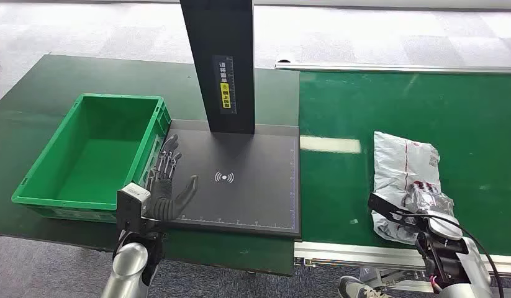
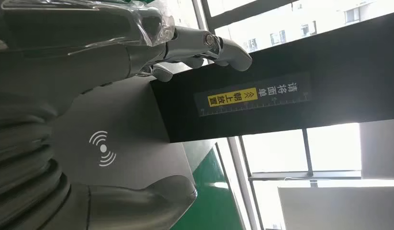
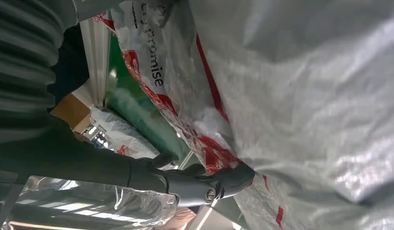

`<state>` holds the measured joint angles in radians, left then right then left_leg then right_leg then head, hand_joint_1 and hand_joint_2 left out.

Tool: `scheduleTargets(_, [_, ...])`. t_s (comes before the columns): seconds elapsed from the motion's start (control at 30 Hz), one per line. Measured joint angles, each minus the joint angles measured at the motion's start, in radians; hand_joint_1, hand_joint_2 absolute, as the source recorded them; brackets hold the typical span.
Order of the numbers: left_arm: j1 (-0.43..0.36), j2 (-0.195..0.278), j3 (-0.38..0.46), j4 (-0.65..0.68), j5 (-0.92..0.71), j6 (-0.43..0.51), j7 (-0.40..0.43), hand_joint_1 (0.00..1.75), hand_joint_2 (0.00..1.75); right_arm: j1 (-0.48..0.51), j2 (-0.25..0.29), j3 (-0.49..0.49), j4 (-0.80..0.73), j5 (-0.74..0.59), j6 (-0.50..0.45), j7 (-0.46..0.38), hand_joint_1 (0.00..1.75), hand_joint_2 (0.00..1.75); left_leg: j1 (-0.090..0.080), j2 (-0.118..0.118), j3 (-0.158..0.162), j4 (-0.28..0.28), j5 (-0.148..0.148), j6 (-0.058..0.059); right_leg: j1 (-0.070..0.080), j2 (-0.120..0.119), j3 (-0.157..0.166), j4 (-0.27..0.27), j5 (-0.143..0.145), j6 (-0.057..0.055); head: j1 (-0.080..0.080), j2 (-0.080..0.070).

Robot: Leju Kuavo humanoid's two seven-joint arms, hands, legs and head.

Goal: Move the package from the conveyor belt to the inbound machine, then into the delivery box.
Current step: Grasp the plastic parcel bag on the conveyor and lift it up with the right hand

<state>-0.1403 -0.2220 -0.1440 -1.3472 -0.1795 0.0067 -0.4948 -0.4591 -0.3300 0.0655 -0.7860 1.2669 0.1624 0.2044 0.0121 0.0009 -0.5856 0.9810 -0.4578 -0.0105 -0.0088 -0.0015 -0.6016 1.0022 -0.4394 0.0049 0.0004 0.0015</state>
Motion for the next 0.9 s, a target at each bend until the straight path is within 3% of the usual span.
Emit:
scheduleTargets(0.07, [-0.002, 0.001, 0.000, 0.003, 0.000, -0.002, 0.000, 0.00, 1.75, -0.002, -0.007, 0.006, 0.011, -0.007, 0.012, -0.009, 0.69, 1.75, 0.000, 0.000, 0.000, 0.000, 0.000, 0.000, 0.000, 0.000, 0.000, 0.000, 0.000, 0.000, 0.000, 0.000])
scheduleTargets(0.13, [-0.007, 0.002, 0.001, 0.009, 0.000, -0.005, 0.000, 0.00, 1.75, -0.006, -0.019, 0.018, 0.031, -0.025, 0.029, -0.029, 1.56, 1.75, 0.000, 0.000, 0.000, 0.000, 0.000, 0.000, 0.000, 0.000, 0.000, 0.000, 0.000, 0.000, 0.000, 0.000])
scheduleTargets(0.17, [-0.009, 0.002, 0.001, 0.012, 0.000, -0.007, 0.000, 0.00, 1.75, -0.009, -0.023, 0.024, 0.040, -0.036, 0.035, -0.039, 1.73, 1.75, 0.000, 0.000, 0.000, 0.000, 0.000, 0.000, 0.000, 0.000, 0.000, 0.000, 0.000, 0.000, 0.000, 0.000])
scheduleTargets(0.57, [-0.021, 0.004, 0.001, 0.043, -0.002, -0.033, -0.004, 0.00, 1.75, -0.033, -0.055, 0.070, 0.078, -0.159, 0.016, -0.124, 1.75, 1.75, 0.000, 0.000, 0.003, 0.000, 0.000, 0.000, 0.000, -0.001, 0.004, 0.000, -0.001, 0.001, 0.000, 0.000])
scheduleTargets(0.9, [0.009, 0.005, 0.003, 0.030, -0.010, -0.032, -0.015, 0.00, 1.75, 0.022, 0.004, 0.072, -0.019, -0.205, -0.121, -0.160, 1.75, 1.75, 0.000, 0.000, 0.003, 0.000, 0.000, 0.000, 0.000, -0.001, 0.003, 0.000, -0.001, 0.001, 0.000, 0.000])
